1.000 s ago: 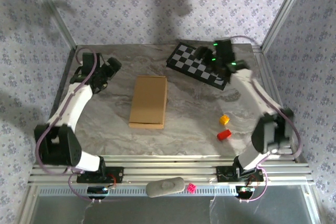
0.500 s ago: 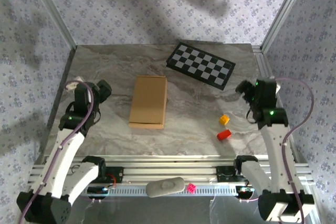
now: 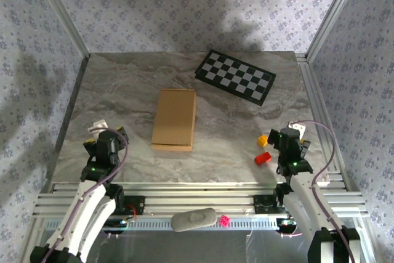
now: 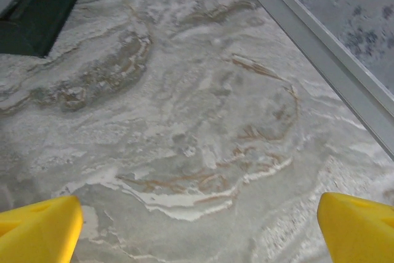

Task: Fold the paper box

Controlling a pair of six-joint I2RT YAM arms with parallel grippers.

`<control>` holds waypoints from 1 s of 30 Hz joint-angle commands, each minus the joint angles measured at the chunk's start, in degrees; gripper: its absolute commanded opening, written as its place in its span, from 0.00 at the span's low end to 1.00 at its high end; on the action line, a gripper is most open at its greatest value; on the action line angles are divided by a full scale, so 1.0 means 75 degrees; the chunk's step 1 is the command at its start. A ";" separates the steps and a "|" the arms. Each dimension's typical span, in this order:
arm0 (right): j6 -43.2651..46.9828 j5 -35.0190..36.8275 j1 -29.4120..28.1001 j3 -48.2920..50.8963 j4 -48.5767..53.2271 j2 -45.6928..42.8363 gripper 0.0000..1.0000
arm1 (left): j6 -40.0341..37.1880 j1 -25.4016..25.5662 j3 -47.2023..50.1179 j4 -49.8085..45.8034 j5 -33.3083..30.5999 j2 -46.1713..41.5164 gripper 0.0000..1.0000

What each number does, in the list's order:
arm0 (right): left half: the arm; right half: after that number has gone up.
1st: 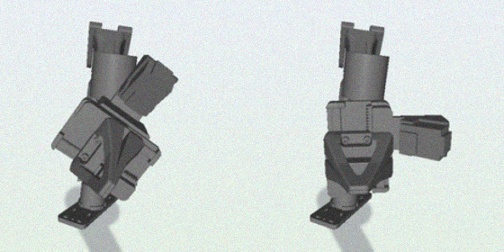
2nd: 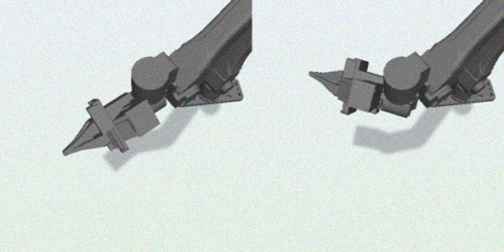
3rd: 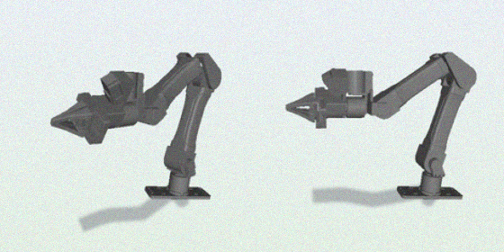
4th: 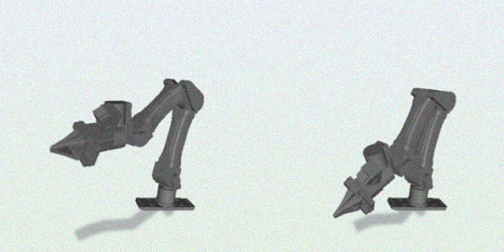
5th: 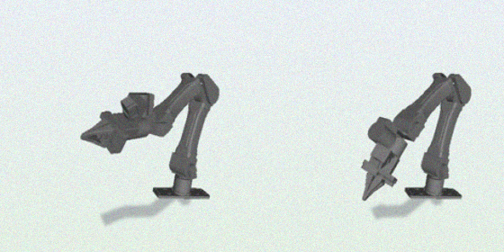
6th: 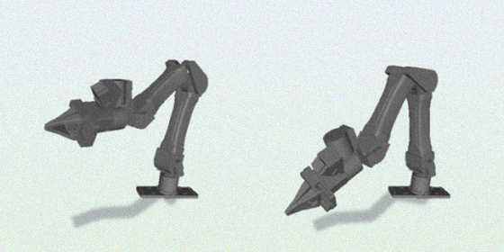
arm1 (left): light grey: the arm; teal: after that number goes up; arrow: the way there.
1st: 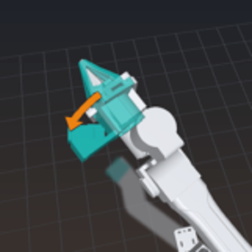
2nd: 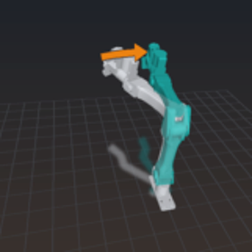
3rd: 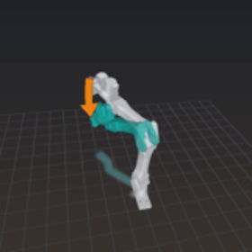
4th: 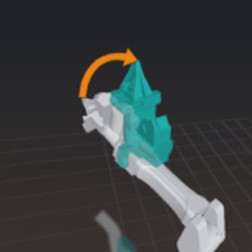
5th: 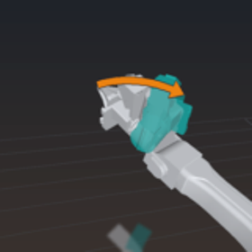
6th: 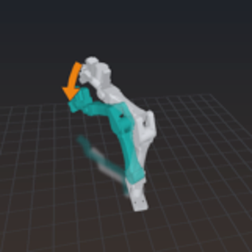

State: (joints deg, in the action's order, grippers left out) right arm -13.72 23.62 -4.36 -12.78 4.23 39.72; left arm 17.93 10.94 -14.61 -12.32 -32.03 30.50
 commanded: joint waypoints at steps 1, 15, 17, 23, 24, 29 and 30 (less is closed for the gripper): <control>0.0521 -0.0094 -0.0035 -0.0077 -0.1509 0.0640 1.00 | -0.0942 -0.0452 0.0542 0.1820 0.0751 0.0127 1.00; 0.1364 -0.1575 0.0491 -0.1217 -0.5110 0.4705 0.99 | -0.1121 -0.1732 -0.0185 0.5270 0.2422 0.4181 1.00; 0.1649 -0.1798 0.0534 -0.1563 -0.5042 0.5114 1.00 | -0.1022 -0.1804 -0.0251 0.5809 0.2492 0.4649 1.00; 0.1930 -0.2494 0.0766 -0.1483 -0.6127 0.5970 1.00 | -0.1012 -0.1975 -0.0553 0.7235 0.2789 0.5916 1.00; 0.1938 -0.2559 0.0780 -0.1422 -0.6275 0.6046 1.00 | -0.1187 -0.1997 -0.0648 0.7282 0.2904 0.6085 1.00; 0.1915 -0.2425 0.0758 -0.1261 -0.6636 0.6164 1.00 | -0.1436 -0.1917 -0.0266 0.8742 0.3166 0.6831 1.00; 0.1869 -0.2350 0.0775 -0.1203 -0.6738 0.6157 1.00 | -0.1480 -0.1877 -0.0009 0.9383 0.3133 0.7046 1.00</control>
State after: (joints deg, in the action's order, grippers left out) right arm -0.36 6.11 1.15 -22.94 -41.43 85.47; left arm 8.80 -3.68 -17.10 45.71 -10.74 81.78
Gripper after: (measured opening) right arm 0.995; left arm 0.994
